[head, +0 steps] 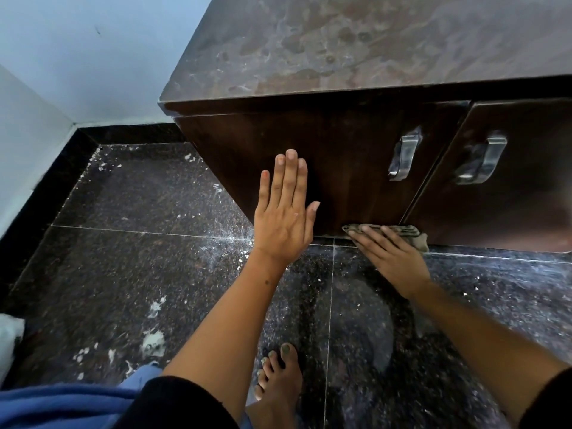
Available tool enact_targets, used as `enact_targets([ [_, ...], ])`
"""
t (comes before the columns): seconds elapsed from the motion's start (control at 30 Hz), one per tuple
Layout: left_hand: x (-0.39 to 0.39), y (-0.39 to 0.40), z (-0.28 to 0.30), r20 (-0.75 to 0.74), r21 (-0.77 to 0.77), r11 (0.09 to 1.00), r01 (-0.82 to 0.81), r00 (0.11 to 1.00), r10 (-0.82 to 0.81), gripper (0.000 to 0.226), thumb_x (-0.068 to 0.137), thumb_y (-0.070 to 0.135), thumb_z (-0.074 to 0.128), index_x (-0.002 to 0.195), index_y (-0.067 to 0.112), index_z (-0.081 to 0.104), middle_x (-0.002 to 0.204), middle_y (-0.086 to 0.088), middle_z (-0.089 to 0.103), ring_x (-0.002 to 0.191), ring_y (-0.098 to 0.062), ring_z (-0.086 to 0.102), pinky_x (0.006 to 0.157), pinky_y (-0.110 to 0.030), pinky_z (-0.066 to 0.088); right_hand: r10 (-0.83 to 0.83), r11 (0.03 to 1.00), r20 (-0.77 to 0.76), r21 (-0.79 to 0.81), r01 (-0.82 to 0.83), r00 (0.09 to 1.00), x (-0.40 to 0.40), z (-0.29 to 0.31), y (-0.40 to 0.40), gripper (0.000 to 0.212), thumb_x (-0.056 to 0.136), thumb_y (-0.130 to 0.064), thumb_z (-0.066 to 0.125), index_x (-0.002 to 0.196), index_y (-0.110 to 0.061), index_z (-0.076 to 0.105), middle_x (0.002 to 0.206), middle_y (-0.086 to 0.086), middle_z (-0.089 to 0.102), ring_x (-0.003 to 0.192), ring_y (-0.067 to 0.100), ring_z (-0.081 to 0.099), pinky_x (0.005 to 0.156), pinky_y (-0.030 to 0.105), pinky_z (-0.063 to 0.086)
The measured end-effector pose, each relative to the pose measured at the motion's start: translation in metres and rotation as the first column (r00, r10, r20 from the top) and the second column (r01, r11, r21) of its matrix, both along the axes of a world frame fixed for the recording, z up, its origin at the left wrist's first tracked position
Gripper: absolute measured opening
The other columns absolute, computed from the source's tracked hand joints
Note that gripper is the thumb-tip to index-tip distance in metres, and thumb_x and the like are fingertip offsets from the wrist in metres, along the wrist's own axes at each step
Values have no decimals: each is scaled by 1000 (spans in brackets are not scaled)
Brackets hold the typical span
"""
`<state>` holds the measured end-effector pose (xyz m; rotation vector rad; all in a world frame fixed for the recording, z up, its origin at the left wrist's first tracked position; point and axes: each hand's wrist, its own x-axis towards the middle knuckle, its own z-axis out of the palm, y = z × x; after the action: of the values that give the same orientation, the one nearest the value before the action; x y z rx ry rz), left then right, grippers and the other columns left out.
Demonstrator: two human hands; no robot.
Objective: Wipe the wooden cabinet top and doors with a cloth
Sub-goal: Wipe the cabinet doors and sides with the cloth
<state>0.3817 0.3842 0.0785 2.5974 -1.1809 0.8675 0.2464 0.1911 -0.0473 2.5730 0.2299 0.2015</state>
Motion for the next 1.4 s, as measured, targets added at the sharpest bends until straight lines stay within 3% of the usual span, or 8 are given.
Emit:
enact_targets([
  [0.13, -1, -2, -1, -22, -6, 1000, -11, 1000, 11, 64, 97, 32, 28, 144, -4, 3, 151, -17, 2, 144, -25, -14, 118, -42, 0, 45, 997, 41, 61, -48, 998, 14, 7, 14, 60, 89, -16, 35, 147, -12, 22, 156, -1, 6, 144, 19, 8, 117, 41, 1],
  [0.3, -7, -5, 1, -51, -10, 999, -35, 998, 34, 66, 97, 33, 27, 145, -4, 2, 151, -18, 2, 143, -25, -2, 118, -43, 1, 102, 990, -238, -74, -122, 966, 48, 7, 54, 59, 101, -24, 23, 145, -6, -12, 149, 3, -27, 141, 23, -21, 108, 42, -20],
  [0.47, -6, -1, 1, -51, 14, 999, -32, 998, 32, 65, 97, 33, 27, 145, -4, 6, 152, -16, 3, 144, -24, 0, 118, -42, 0, 49, 990, -388, -102, -96, 920, 23, 0, 24, 63, 100, -18, 19, 133, 0, -32, 152, 5, -29, 137, 23, -31, 107, 39, -23],
  [0.73, -9, 1, 2, -78, 19, 999, -28, 997, 29, 64, 97, 33, 26, 146, -2, 6, 153, -15, 2, 144, -22, -2, 119, -42, 0, 5, 1000, -333, 9, -2, 943, -6, -6, -5, 62, 97, -13, 21, 147, -5, -14, 141, 10, -46, 130, 28, -40, 104, 45, -28],
  [0.9, -7, 10, 8, -42, 65, 998, -8, 999, 11, 63, 97, 35, 26, 147, -2, 12, 154, -13, 4, 145, -22, 3, 119, -43, 1, 199, 979, -136, -9, -202, 971, 54, 12, 49, 58, 99, -24, 29, 147, -9, 0, 147, 3, -26, 135, 27, -25, 112, 42, -14],
  [1.07, -1, 19, 22, -57, 0, 997, -82, 995, 81, 65, 97, 35, 23, 147, -3, 8, 155, -15, 2, 145, -24, 1, 118, -45, -4, 211, 944, 413, 149, -294, 886, 81, 49, 69, 46, 97, -16, 29, 142, -16, 34, 150, -8, 26, 137, 16, 36, 116, 36, 11],
  [1.23, -2, 20, 29, -63, -52, 996, -78, 995, 75, 64, 99, 38, 14, 146, -4, 8, 154, -16, 2, 145, -23, -2, 118, -44, -5, -134, 911, 689, 369, -186, 712, 87, 97, 70, 45, 101, -6, 27, 145, -15, 26, 159, 4, -8, 146, 24, -2, 117, 38, 6],
  [1.4, -2, 18, 38, -82, -130, 987, -96, 993, 86, 65, 99, 40, 10, 145, -6, 9, 153, -17, 2, 145, -23, -3, 118, -42, -7, -438, 692, 685, 671, -269, 582, 90, 141, 78, 91, 82, 12, 42, 150, -18, -11, 153, -1, -29, 144, 22, -18, 119, 42, 3],
])
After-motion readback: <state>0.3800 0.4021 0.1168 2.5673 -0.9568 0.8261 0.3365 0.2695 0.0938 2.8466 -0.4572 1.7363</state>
